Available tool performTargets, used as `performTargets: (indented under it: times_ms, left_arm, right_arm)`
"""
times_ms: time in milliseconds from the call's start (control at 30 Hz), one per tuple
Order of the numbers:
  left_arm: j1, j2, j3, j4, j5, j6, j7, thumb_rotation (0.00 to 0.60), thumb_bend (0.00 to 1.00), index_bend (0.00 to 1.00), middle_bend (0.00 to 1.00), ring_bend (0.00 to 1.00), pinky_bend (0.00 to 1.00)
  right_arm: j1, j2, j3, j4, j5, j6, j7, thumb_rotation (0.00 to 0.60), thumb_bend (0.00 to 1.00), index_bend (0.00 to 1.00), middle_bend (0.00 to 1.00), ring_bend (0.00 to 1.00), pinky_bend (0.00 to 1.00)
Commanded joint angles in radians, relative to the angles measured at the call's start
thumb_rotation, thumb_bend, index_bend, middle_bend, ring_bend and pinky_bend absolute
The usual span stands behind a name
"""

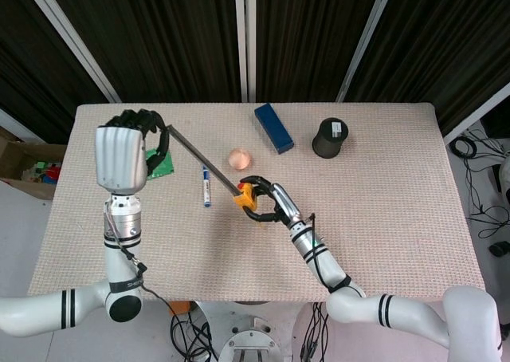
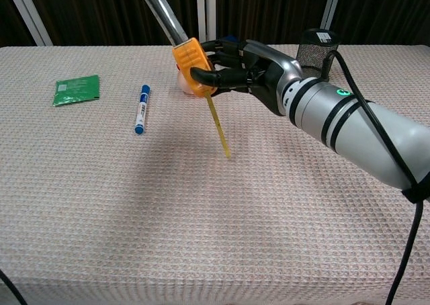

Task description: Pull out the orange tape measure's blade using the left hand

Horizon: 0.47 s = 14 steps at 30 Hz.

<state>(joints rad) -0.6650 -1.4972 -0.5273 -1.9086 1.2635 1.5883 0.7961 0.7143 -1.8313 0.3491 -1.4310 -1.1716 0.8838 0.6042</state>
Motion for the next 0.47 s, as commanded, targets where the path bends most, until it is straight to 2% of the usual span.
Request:
performTargets:
  times_ms: [33, 233, 467]
  left_arm:
    - [0.021, 0.082, -0.037, -0.043, -0.032, -0.038, -0.062, 0.600, 0.51, 0.66, 0.61, 0.55, 0.71]
    - [0.034, 0.166, -0.062, -0.071, -0.068, -0.062, -0.104, 0.600, 0.50, 0.66, 0.61, 0.55, 0.71]
    - [0.025, 0.177, -0.045, -0.068, -0.084, -0.061, -0.123, 0.600, 0.50, 0.66, 0.61, 0.55, 0.71]
  right_arm:
    - [-0.005, 0.002, -0.006, 0.004, -0.005, -0.001, 0.000, 0.600, 0.36, 0.54, 0.49, 0.45, 0.35]
    - [-0.014, -0.005, -0.016, 0.020, -0.009, -0.003, 0.008, 0.600, 0.36, 0.54, 0.49, 0.45, 0.35]
    - [-0.019, -0.007, -0.016, 0.026, -0.019, -0.003, 0.016, 0.600, 0.37, 0.54, 0.49, 0.45, 0.35]
